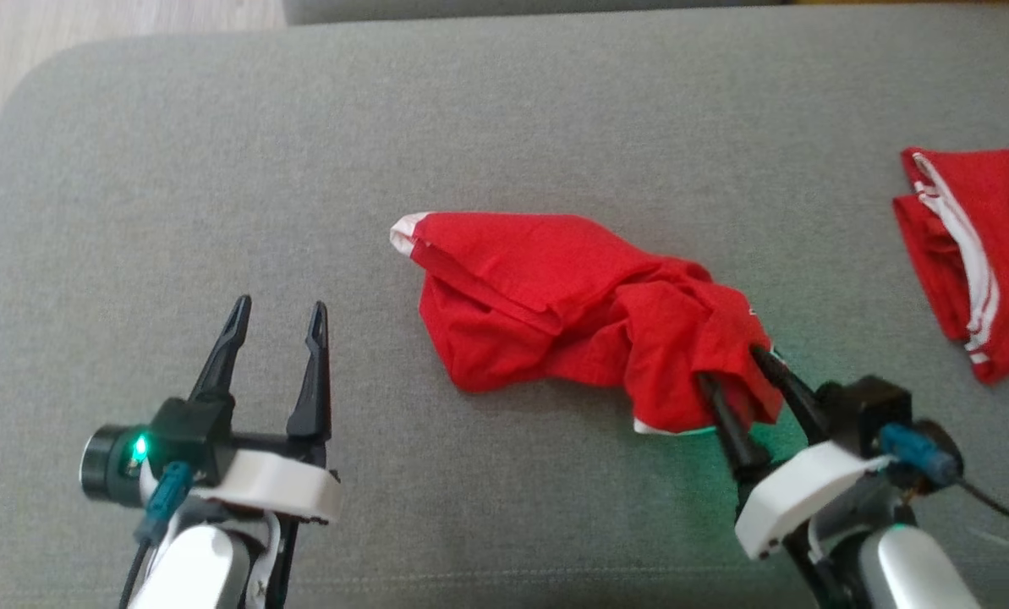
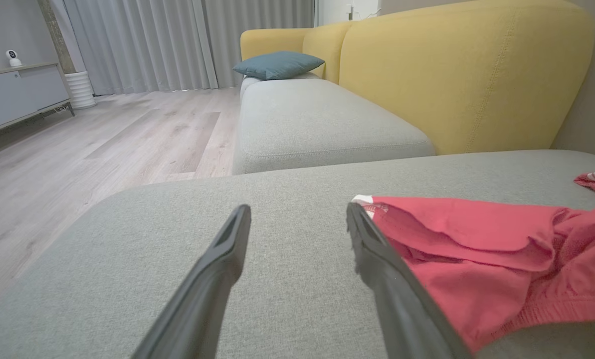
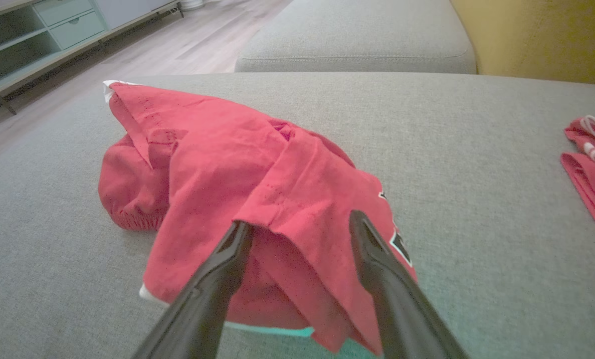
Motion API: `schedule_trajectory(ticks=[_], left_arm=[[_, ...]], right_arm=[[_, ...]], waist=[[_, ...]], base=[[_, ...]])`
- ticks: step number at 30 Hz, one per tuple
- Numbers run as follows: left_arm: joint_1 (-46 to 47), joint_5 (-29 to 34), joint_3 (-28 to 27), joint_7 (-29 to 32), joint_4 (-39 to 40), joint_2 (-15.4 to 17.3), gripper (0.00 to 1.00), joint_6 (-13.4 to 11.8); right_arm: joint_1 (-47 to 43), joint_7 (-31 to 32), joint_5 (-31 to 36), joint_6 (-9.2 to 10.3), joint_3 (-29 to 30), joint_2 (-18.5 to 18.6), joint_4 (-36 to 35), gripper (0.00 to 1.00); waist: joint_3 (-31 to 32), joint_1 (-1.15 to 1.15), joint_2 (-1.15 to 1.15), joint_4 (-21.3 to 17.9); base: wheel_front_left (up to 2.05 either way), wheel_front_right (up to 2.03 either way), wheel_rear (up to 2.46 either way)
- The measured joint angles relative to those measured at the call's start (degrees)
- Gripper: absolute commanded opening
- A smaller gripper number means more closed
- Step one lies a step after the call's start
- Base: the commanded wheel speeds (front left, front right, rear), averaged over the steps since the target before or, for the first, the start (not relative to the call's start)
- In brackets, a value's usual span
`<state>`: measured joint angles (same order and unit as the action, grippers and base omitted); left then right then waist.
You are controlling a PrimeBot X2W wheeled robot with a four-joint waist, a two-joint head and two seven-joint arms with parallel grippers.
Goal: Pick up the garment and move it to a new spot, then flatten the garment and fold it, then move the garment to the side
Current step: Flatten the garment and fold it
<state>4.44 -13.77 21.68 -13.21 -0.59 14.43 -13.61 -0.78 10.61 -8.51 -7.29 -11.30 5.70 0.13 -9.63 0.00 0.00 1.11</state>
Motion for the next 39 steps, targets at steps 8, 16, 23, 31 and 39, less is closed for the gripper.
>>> schedule_trajectory(ticks=[8, 16, 23, 31, 39], left_arm=[[3.4, 0.1, 0.3, -0.5, -0.9, -0.7, 1.0, 0.5], [6.3, 0.8, 1.7, -1.0, -1.5, -2.4, 1.0, 1.1], [8.5, 1.1, 1.9, -1.1, -2.1, -3.2, 1.0, 2.0], [9.1, 1.6, 1.9, -1.1, -3.2, -3.9, 1.0, 2.4], [7.8, 1.6, 0.9, -1.1, -3.2, -3.8, 1.0, 2.0]], right_arm=[[5.2, -1.0, -0.6, 0.0, 3.7, 2.3, -1.6, 0.0], [19.0, -2.5, -4.9, 0.0, 7.4, 5.7, 5.9, 0.0], [28.0, -5.1, -12.6, 0.0, 6.4, 7.5, 20.4, 0.46], [31.2, -11.6, -15.8, 0.0, 3.5, 8.9, 32.4, 1.0], [25.5, -19.8, -10.9, 0.0, 3.9, 11.3, 28.2, 1.0]], waist=[[-2.9, 0.0, 0.0, 1.2], [-5.6, 0.0, 0.0, 1.9], [-7.5, 0.0, 0.0, 2.4], [-7.8, 0.0, 0.0, 2.3], [-4.9, 0.0, 0.0, 0.8]], base=[[0.0, 0.0, 0.0], [0.0, 0.0, 0.0], [0.0, 0.0, 0.0], [0.0, 0.0, 0.0], [0.0, 0.0, 0.0]])
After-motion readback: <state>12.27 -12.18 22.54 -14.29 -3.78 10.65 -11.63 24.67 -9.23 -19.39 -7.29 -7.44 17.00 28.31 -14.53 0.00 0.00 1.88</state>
